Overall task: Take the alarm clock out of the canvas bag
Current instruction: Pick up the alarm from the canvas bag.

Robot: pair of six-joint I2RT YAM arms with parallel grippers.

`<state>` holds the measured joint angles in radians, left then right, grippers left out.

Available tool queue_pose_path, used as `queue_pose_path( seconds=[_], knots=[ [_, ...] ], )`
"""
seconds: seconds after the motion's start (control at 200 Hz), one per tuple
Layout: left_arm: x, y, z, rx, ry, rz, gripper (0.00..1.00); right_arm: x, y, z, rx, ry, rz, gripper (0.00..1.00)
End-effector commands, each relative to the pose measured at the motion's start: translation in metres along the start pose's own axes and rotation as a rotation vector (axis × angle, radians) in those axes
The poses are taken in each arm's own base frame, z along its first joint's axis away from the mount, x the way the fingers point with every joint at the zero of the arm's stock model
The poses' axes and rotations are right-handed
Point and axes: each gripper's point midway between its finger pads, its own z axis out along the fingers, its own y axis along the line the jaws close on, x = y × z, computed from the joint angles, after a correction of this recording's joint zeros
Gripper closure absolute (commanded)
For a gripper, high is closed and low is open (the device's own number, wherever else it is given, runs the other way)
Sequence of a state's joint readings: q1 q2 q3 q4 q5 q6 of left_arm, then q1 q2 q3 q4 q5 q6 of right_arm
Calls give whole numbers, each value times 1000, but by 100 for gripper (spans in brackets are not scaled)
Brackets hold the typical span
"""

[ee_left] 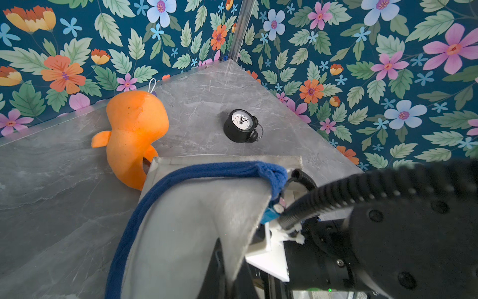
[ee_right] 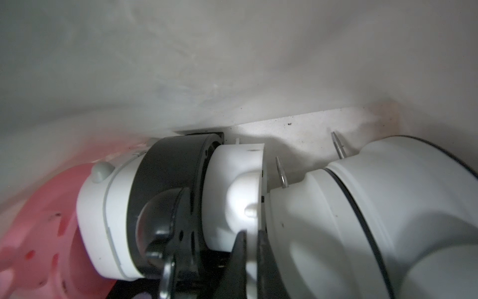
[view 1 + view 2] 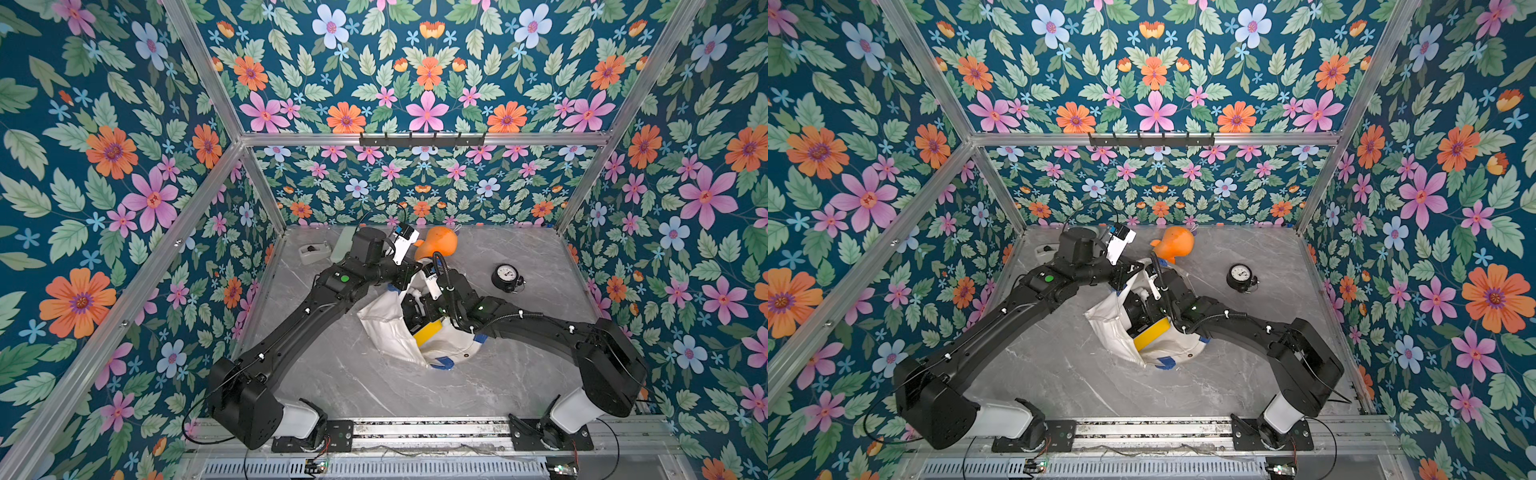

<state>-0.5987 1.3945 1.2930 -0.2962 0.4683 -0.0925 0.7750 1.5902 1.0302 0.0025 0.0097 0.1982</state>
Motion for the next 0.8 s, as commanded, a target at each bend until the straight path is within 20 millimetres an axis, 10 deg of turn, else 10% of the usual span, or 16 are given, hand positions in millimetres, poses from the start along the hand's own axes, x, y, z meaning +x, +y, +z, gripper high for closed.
queue_pose_path(
  seconds=[0.0, 0.795],
  knots=[
    [-28, -6, -5, 16, -103, 47, 100, -7, 4, -9, -11, -9, -7, 100],
    [-34, 16, -21, -143, -154, 31, 100, -41, 17, -115, -67, -113, -97, 100]
  ],
)
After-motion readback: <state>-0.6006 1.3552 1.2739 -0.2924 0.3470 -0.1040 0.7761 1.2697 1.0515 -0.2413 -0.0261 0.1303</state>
